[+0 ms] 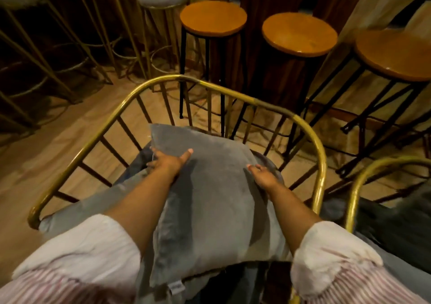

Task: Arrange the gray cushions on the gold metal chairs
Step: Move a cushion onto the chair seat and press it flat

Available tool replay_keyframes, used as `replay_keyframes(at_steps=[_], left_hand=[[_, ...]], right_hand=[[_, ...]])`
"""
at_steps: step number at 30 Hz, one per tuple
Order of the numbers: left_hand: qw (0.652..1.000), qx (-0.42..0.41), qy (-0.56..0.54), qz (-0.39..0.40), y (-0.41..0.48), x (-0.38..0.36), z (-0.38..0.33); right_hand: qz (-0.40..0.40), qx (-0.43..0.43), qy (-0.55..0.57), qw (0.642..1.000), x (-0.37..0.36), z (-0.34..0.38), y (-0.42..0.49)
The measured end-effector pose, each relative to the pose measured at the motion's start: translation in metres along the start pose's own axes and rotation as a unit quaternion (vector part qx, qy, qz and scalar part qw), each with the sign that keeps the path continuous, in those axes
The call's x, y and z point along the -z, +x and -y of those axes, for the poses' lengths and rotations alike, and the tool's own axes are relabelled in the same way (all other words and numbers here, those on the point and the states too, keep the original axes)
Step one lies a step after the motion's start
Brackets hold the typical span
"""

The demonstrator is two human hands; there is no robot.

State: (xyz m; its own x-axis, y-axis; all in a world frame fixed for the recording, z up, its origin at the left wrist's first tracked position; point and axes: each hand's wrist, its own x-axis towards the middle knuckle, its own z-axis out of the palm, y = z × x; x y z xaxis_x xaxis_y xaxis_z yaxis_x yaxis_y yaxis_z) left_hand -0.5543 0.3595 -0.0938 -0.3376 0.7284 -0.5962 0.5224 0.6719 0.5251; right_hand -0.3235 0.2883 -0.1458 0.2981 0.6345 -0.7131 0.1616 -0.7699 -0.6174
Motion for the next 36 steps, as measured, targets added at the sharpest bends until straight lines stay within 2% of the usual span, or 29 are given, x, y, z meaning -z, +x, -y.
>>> replay_keyframes(at_steps=[5,9,13,16,18,24,30,36], left_hand=[[0.999,0.053,0.01,0.001,0.041,-0.011,0.016],[0.999,0.037,-0.018,-0.003,0.067,-0.011,0.04],[0.999,0.029,-0.021,0.006,0.081,-0.012,0.049],[0.999,0.031,-0.02,0.003,0.087,-0.011,0.048],[0.999,0.023,-0.026,0.018,0.088,-0.008,0.05],[0.991,0.009,-0.086,0.1,0.073,0.025,0.06],[0.981,-0.062,-0.156,0.097,0.027,0.059,0.055],[0.969,-0.163,-0.162,0.087,-0.03,0.122,0.051]], right_hand=[[0.03,-0.026,-0.002,0.999,-0.007,-0.006,0.044],[0.038,-0.02,0.042,0.998,-0.006,-0.012,0.069],[0.038,-0.034,0.023,0.998,0.007,-0.028,0.081],[0.054,-0.066,0.042,0.995,0.013,-0.042,0.082],[0.044,-0.057,0.057,0.996,0.014,-0.043,0.079],[0.032,0.009,0.084,0.996,0.017,-0.021,0.049],[-0.004,0.086,0.132,0.987,0.024,-0.005,-0.008],[-0.047,0.16,0.182,0.969,0.02,0.001,-0.086]])
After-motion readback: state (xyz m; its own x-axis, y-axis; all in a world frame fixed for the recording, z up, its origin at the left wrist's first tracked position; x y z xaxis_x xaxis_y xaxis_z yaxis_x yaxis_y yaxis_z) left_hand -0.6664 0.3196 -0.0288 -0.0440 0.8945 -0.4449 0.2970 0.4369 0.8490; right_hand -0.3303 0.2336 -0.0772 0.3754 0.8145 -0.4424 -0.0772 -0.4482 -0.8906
